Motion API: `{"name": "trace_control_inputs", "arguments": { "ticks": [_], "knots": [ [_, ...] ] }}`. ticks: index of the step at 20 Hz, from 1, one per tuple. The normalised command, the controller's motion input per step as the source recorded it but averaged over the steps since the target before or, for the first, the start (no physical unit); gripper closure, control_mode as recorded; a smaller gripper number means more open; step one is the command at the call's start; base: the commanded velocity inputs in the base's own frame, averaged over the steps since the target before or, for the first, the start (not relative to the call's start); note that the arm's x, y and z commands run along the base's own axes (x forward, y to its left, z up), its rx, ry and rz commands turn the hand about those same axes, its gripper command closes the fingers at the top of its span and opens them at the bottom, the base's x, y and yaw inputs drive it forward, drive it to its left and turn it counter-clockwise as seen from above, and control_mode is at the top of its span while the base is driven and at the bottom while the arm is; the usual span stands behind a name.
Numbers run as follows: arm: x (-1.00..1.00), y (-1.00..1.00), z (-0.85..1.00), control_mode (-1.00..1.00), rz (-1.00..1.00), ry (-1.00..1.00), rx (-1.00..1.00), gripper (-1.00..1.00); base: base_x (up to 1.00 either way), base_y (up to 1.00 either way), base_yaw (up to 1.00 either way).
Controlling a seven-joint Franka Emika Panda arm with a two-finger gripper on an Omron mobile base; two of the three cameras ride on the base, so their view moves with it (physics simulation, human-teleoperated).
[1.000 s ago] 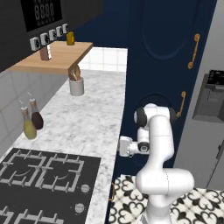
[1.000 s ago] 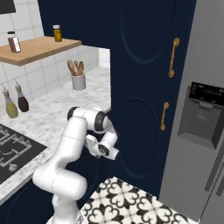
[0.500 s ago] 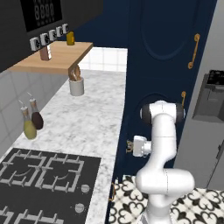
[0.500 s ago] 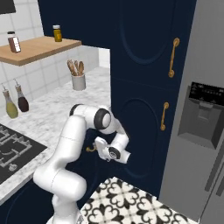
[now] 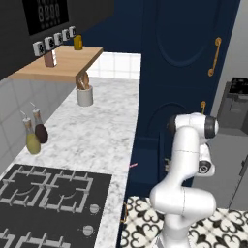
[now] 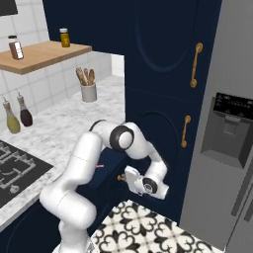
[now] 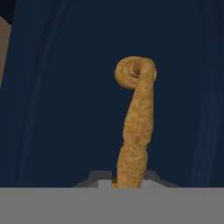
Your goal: Take a straw from the drawer in front and place it inside the glass cup on the dining counter.
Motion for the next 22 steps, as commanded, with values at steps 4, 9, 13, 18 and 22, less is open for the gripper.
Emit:
{"name": "trace_control_inputs", "arguments": {
  "ticks": [4, 9, 13, 18, 22],
  "knots": [
    [-0.37, -1.00, 0.00, -1.00, 0.00, 0.00, 0.00, 1.00, 0.00, 0.00, 0.00],
    [-0.16, -0.76, 0.04, -1.00, 0.00, 0.00, 0.00, -1.00, 0.00, 0.00, 0.00],
    [-0.73, -0.07, 0.72, -1.00, -0.01, -0.11, -0.01, -1.00, 0.00, 0.00, 0.00],
    [-0.50, 0.01, 0.81, -1.00, -0.10, -0.13, -0.15, -1.00, 0.00, 0.00, 0.00],
    [-0.66, 0.02, 0.91, -1.00, -0.15, -0.16, -0.29, -1.00, 0.00, 0.00, 0.00]
  ]
}}
